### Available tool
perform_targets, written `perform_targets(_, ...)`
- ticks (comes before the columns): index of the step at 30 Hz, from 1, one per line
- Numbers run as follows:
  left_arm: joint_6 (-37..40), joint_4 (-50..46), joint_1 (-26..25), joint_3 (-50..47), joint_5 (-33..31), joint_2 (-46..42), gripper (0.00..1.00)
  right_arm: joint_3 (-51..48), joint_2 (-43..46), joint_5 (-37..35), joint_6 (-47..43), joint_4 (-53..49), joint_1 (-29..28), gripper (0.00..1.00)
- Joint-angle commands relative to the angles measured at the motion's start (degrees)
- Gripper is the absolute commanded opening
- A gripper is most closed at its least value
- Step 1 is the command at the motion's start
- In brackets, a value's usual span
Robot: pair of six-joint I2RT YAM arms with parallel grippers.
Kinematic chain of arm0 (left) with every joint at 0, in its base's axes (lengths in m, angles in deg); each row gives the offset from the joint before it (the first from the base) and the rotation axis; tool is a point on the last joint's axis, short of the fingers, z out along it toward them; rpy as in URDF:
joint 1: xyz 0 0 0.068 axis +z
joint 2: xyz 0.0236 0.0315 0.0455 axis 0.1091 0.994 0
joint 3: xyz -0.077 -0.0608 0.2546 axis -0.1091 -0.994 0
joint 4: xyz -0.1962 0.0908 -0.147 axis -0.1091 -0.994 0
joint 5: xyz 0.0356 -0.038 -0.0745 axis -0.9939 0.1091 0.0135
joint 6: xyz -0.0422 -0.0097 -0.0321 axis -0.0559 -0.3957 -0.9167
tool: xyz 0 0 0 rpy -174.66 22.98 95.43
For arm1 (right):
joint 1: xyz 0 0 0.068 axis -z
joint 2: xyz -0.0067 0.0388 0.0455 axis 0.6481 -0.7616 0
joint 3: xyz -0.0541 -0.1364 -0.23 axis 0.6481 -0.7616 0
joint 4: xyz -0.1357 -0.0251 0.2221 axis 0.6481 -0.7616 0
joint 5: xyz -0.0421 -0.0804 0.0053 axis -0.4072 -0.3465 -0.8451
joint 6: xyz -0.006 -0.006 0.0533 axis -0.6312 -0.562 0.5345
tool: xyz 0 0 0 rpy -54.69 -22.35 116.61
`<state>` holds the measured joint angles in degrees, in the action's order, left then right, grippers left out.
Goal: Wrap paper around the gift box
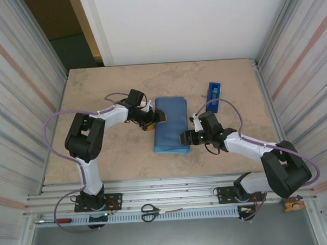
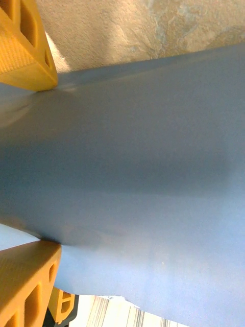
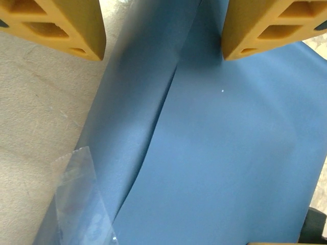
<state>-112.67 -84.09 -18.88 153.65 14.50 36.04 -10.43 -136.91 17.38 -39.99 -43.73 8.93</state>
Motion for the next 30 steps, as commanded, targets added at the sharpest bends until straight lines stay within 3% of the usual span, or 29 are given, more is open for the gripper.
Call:
perform_targets(1, 2.4, -4.6, -0.2, 0.1, -2.6, 1.7, 0.77, -0.2, -1.0, -2.0, 1.3, 1.0, 0.0, 0.57)
perform_targets(9, 3.0, -4.5, 0.3, -0.1, -1.8, 2.2, 0.77, 0.9, -2.6, -10.1, 2.3, 0.0, -3.0, 0.47)
perform_targets(19, 3.5, -4.8, 0.7, 0.0, -1.4, 2.4, 0.77, 3.2, -4.2, -18.2, 6.3, -3.3, -5.4, 0.46)
perform_targets(30, 4.0, -4.9, 1.2, -0.4, -1.1, 2.6, 0.77, 3.2, -5.9, -21.1, 7.4, -3.1, -9.1, 0.45)
